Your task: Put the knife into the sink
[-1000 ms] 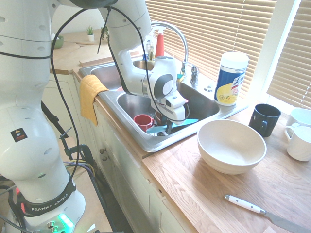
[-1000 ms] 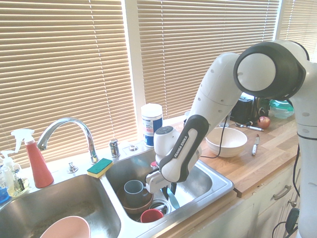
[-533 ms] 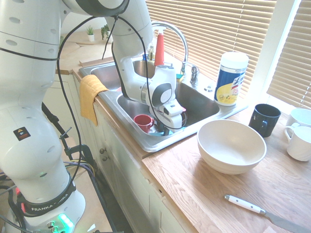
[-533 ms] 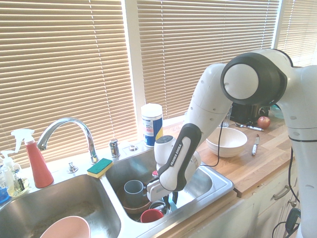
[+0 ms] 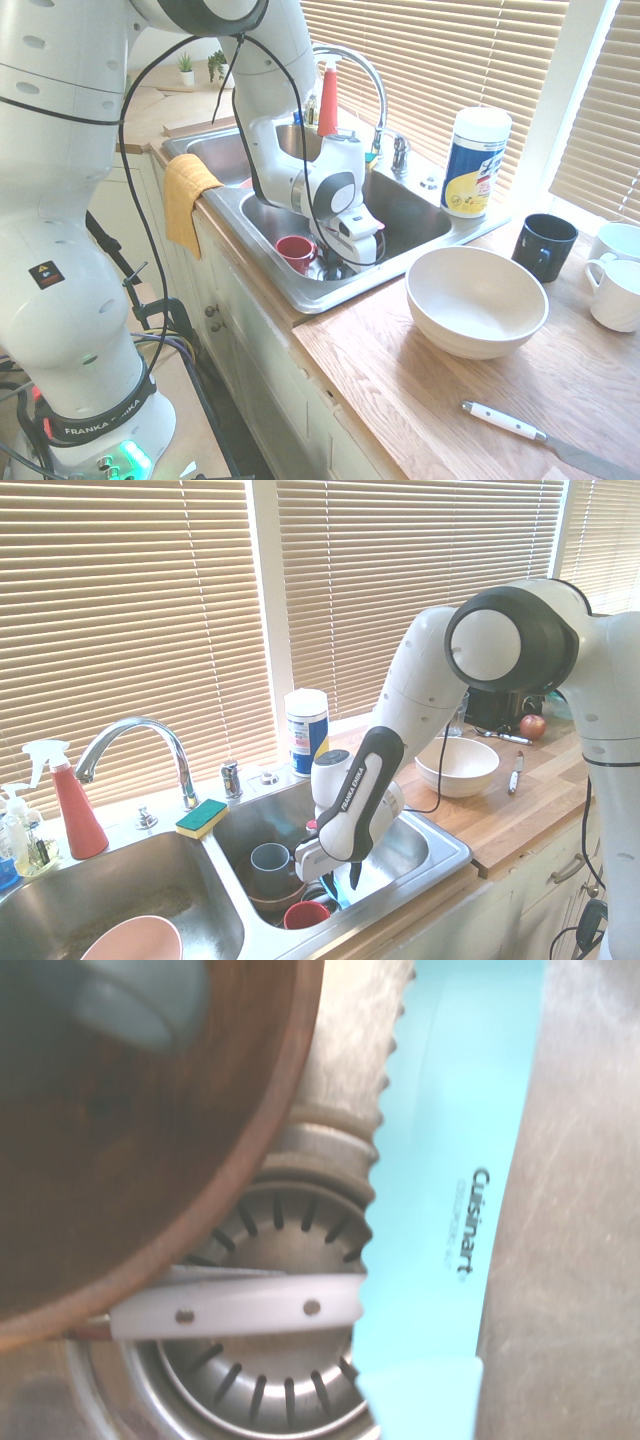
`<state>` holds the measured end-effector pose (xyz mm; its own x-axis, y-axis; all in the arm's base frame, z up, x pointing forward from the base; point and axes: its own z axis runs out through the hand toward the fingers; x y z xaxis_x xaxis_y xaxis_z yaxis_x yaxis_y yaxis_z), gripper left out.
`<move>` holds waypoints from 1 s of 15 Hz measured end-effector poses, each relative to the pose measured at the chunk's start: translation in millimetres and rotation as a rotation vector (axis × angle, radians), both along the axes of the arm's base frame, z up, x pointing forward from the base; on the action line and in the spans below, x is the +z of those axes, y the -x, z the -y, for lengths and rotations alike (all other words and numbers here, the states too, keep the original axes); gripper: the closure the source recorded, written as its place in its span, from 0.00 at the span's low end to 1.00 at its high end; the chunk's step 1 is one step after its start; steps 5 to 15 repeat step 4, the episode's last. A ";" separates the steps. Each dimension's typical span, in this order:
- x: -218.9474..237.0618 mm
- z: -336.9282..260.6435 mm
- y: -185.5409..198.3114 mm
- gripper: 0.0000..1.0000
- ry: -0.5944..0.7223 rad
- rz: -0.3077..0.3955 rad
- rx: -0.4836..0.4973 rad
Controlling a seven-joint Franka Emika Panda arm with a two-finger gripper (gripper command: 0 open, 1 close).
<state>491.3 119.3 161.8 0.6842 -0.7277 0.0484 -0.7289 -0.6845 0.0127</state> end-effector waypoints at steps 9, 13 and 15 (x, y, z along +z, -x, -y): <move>72.0 3.2 -7.1 0.00 0.000 0.072 0.021; 72.0 3.2 -7.1 0.00 0.000 0.072 0.021; 72.0 3.2 -7.1 0.00 0.000 0.072 0.021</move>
